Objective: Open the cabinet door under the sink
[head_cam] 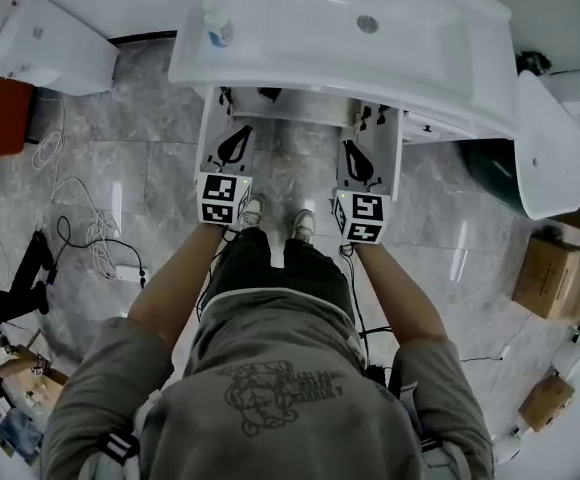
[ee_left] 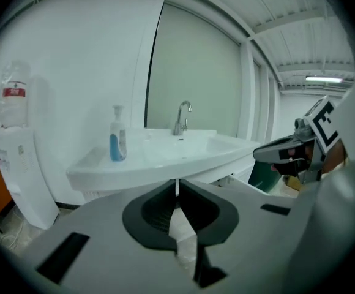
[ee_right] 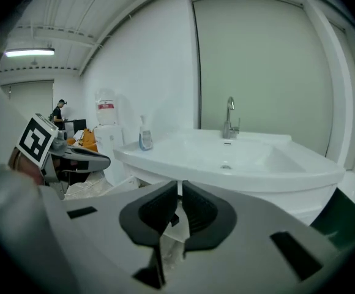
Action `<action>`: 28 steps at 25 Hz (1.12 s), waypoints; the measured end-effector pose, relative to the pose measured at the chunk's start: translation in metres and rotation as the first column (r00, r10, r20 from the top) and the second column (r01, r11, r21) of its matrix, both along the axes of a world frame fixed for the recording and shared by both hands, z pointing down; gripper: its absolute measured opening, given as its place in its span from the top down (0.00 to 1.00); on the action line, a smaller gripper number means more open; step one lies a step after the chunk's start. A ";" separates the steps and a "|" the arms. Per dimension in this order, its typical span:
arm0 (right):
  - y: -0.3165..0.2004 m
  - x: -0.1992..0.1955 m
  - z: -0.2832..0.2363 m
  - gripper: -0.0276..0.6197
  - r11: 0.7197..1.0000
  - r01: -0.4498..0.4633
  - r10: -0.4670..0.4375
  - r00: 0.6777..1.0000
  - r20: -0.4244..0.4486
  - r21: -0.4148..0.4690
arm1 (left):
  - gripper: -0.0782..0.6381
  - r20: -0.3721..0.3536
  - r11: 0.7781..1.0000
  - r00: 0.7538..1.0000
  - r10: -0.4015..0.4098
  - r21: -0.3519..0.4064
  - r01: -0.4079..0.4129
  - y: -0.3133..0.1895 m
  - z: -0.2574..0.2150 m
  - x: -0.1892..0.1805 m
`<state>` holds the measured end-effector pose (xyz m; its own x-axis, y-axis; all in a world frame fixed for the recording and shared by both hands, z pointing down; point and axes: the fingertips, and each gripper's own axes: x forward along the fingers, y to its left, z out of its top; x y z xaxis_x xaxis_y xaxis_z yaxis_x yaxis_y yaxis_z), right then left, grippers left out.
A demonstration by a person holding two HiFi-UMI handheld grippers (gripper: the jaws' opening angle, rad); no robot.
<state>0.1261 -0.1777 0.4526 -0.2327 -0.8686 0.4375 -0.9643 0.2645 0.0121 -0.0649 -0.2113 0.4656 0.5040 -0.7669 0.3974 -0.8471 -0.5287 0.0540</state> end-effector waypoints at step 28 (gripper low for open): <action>0.013 -0.025 -0.343 0.90 0.884 0.108 -0.131 0.991 0.019 0.454 | 0.85 -0.072 0.869 0.992 0.104 0.491 -0.055 0.007 -0.342 0.031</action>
<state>0.1007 -0.1646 0.1092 -0.3585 -0.9335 -0.0096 -0.9280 0.3552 0.1124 -0.0344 -0.2041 0.1233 0.5877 -0.8062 -0.0685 -0.8048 -0.5738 -0.1516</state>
